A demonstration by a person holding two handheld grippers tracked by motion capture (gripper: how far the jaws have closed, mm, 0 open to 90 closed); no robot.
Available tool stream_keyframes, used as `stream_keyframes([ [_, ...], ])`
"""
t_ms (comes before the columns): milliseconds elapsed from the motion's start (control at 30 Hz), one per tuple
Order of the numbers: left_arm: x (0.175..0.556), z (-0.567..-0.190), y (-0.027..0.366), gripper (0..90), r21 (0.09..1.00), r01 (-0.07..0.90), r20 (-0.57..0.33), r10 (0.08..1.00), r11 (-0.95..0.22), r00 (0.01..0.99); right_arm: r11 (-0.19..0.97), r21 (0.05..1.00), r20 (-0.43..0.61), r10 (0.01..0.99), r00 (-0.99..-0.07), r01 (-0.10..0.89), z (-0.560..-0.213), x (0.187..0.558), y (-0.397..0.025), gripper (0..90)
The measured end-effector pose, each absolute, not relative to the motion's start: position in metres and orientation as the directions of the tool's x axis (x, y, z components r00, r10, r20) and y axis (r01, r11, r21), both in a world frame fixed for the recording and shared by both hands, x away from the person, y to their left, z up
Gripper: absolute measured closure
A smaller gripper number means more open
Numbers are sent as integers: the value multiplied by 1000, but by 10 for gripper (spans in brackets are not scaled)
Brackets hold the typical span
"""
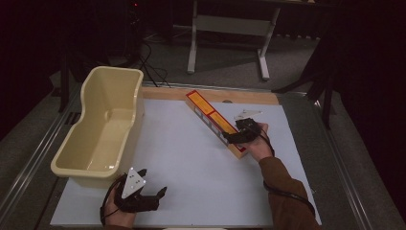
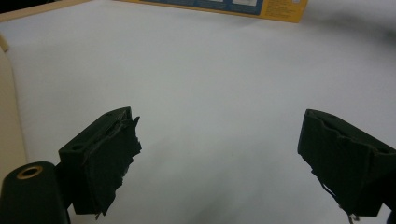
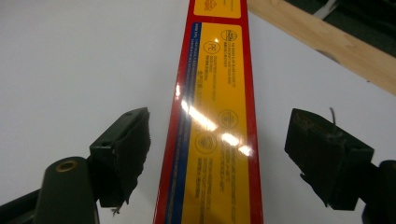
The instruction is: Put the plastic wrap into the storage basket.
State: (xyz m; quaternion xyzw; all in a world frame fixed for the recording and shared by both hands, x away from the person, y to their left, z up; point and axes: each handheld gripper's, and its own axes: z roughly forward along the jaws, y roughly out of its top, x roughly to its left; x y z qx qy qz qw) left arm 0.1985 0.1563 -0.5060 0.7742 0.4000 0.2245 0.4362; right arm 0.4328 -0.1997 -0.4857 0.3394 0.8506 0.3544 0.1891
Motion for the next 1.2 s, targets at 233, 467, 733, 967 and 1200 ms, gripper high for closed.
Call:
stream_keyframes([
  [233, 199, -506, 156, 115, 854, 425, -1, 814, -302, 580, 558, 678, -82, 705, -704, 479, -489, 446, -186, 229],
  [467, 199, -506, 157, 115, 854, 425, -2, 816, -300, 579, 592, 598, -65, 707, -704, 540, -497, 460, -178, 282],
  [733, 198, -506, 158, 115, 856, 423, 0, 817, -298, 577, 606, 554, -65, 715, -697, 570, -499, 459, -176, 380],
  [967, 197, -506, 159, 115, 856, 424, -2, 820, -295, 573, 606, 533, -60, 723, -688, 590, -497, 443, -187, 382],
  [1200, 196, -506, 157, 115, 854, 427, 0, 819, -298, 574, 598, 532, -46, 728, -684, 600, -497, 409, -213, 382],
])
